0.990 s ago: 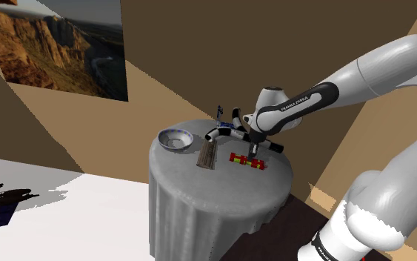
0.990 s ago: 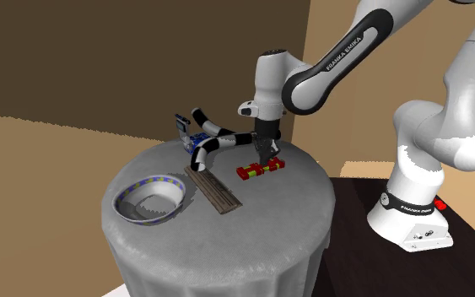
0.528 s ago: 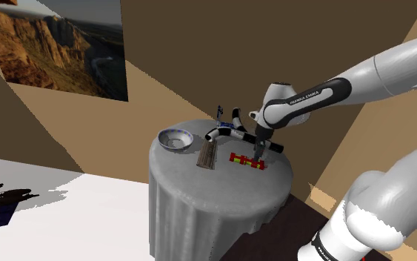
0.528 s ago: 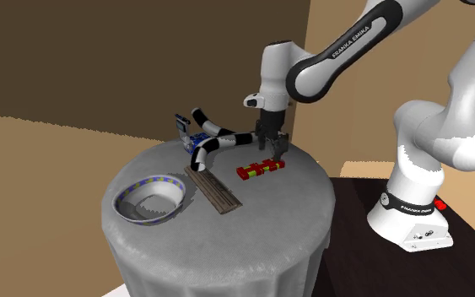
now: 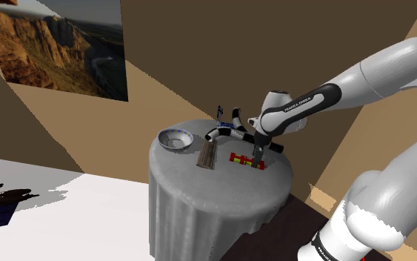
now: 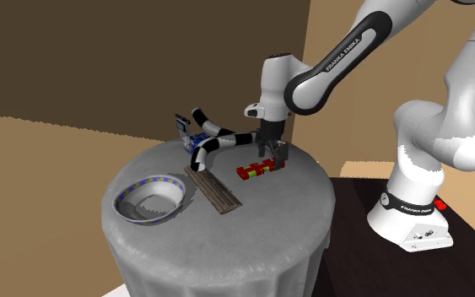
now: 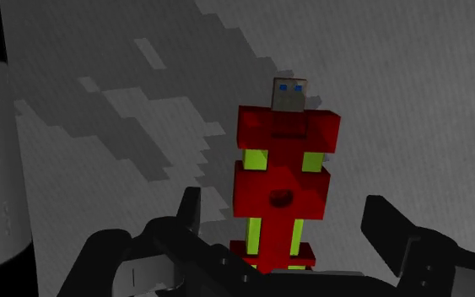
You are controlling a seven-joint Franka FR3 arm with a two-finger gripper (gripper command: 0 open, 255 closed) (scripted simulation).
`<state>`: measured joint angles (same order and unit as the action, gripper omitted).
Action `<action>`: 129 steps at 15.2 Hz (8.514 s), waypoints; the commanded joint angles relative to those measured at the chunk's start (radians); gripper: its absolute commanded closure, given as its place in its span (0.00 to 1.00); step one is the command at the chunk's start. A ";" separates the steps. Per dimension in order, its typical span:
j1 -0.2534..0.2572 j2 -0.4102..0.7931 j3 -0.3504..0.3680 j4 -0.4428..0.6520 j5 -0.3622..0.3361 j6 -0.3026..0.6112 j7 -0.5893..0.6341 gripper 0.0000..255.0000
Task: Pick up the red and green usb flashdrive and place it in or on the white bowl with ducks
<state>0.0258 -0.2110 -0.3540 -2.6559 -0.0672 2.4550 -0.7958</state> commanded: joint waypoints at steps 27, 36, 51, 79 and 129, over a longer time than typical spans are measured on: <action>-0.014 -0.118 0.022 0.059 -0.032 -0.173 0.030 1.00; -0.019 -0.191 0.040 0.128 -0.041 -0.314 0.044 1.00; 0.080 0.032 0.133 0.423 0.056 -0.392 0.163 1.00; 0.251 0.628 0.220 1.012 0.156 -0.135 0.568 0.00; 0.294 0.651 0.187 1.146 0.131 -0.115 0.710 1.00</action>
<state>0.3215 0.4404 -0.1669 -1.5262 0.0636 2.3564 -0.0854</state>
